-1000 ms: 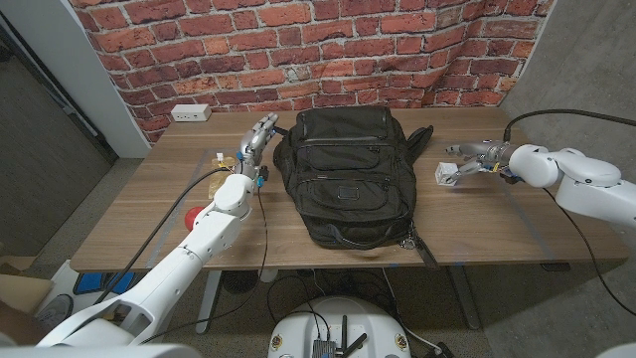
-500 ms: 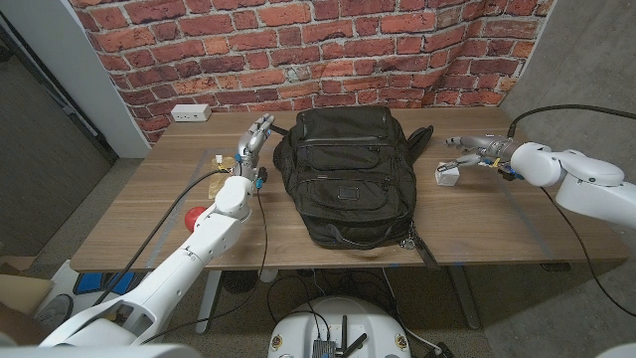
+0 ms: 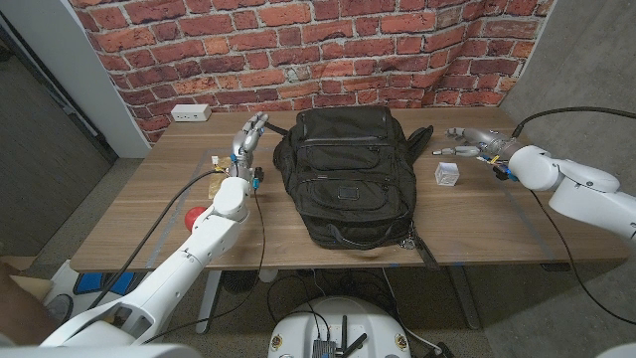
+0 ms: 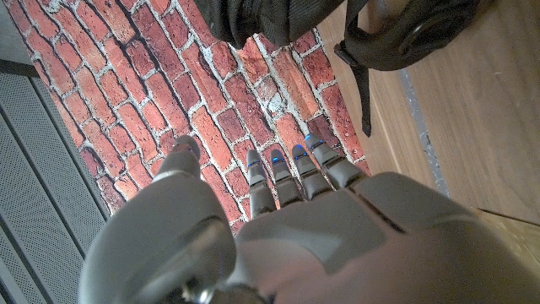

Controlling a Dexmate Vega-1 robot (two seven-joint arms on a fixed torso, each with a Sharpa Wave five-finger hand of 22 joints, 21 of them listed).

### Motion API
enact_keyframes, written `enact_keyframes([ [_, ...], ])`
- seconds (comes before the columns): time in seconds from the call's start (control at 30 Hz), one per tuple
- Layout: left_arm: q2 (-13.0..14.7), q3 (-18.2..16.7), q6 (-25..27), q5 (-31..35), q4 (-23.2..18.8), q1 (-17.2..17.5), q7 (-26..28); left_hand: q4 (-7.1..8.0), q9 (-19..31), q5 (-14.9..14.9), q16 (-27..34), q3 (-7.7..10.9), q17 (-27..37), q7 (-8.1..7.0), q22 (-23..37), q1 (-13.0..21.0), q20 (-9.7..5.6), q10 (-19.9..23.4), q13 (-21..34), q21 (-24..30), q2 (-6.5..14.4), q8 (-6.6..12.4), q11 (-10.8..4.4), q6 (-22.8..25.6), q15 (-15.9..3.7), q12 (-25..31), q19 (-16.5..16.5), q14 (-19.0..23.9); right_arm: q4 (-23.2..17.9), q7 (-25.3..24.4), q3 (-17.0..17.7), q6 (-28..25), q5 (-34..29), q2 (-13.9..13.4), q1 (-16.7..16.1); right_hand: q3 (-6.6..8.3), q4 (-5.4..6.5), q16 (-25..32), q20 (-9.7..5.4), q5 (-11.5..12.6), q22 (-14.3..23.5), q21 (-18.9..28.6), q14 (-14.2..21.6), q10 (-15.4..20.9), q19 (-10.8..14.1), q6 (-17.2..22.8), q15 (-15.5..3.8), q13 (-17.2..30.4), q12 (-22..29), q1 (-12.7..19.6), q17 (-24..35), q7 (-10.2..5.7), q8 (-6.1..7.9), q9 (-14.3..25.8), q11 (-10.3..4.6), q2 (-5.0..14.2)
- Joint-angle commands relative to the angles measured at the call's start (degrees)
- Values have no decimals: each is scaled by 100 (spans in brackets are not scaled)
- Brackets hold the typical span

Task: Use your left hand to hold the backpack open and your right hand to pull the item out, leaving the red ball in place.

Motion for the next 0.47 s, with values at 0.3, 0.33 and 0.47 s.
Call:
enact_keyframes([
  [0.3,-98,-33,-389,-269,679,-325,-572,7,-3,24,70,37,8,35,6,-53,-472,84,-6,52,63,65,25,68,-191,71,45,71,481,-807,1,273,611,647,151,-7,68,35,-53,65,5,40,115,124,132,154,-73,-38,49,-119,-29,16,53,4,13,45],
  [0.33,-116,-34,-400,-309,718,-348,-614,5,-3,24,71,39,7,32,5,-54,-470,89,-6,53,66,67,29,72,-191,73,47,74,501,-823,-3,272,641,675,161,-8,73,35,-57,66,5,39,121,137,137,156,-69,-45,52,-130,-34,15,51,3,18,53],
  [0.47,-128,13,-344,-335,815,-436,-700,-5,-4,25,78,47,6,40,5,-61,-463,113,-7,61,79,76,15,99,-195,83,67,102,660,-860,-52,312,762,796,209,-9,83,37,-62,69,4,37,142,155,151,180,-74,-63,53,-152,-49,21,54,1,24,71],
])
